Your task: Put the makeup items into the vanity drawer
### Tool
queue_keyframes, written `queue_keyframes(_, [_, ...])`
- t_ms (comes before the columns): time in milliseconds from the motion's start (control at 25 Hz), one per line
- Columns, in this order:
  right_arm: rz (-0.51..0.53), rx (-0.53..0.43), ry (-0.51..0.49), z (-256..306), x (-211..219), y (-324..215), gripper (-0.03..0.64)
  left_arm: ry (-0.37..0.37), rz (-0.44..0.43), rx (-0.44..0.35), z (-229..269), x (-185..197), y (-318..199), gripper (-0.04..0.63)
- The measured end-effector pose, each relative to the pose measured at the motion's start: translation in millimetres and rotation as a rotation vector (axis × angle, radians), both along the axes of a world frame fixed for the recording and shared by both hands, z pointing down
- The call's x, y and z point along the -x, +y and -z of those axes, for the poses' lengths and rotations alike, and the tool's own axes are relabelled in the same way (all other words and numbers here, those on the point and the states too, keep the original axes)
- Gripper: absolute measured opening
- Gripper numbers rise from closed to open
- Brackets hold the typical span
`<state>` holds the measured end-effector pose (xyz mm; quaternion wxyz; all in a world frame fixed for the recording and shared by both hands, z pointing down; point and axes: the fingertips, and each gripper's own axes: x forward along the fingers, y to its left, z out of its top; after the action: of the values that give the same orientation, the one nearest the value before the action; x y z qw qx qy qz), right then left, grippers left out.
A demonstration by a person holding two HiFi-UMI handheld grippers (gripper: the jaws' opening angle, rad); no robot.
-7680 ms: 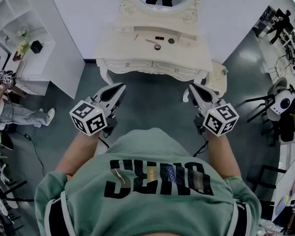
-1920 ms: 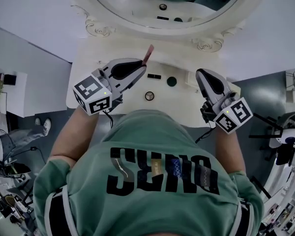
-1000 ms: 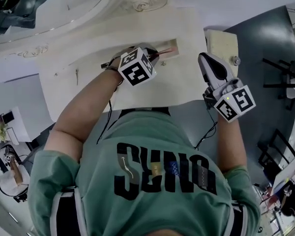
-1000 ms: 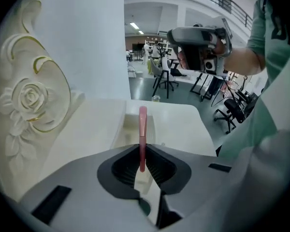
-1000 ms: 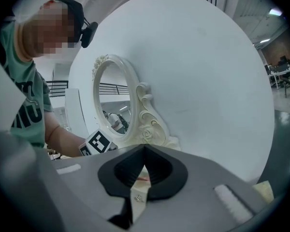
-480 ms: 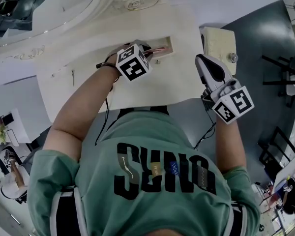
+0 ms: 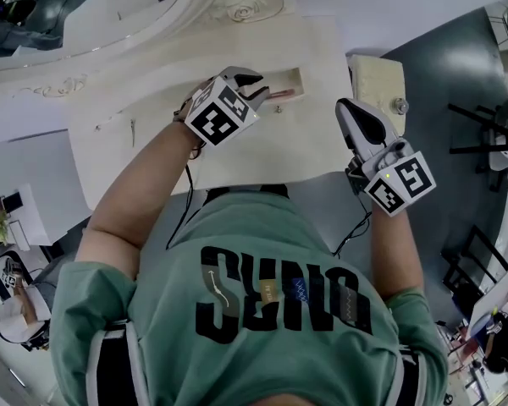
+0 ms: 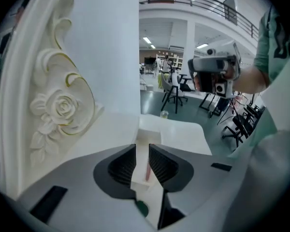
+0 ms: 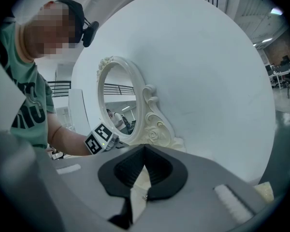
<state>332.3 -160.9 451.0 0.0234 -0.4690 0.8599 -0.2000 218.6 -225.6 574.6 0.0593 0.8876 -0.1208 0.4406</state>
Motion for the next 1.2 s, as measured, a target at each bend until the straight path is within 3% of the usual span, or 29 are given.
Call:
queue_keyframes(280, [0.068, -0.052, 0.007, 41, 50, -14, 0.009, 0.297, 0.169, -0.05, 105, 72, 2, 0.081])
queue_keyframes(600, [0.215, -0.136, 0.015, 105, 152, -44, 0.009, 0.634, 0.455, -0.127, 208, 220, -2, 0.047])
queue_keyframes(720, [0.265, -0.154, 0.025, 121, 188, -56, 0.009, 0.709, 0.556, -0.177, 226, 272, -1, 0.021])
queue_keyframes(880, [0.301, -0.141, 0.042, 126, 229, -62, 0.009, 0.785, 0.643, -0.179, 231, 323, 8, 0.005])
queue_keyframes(1200, [0.338, -0.11, 0.056, 123, 268, -73, 0.009, 0.87, 0.723, -0.15, 228, 362, 14, 0.003])
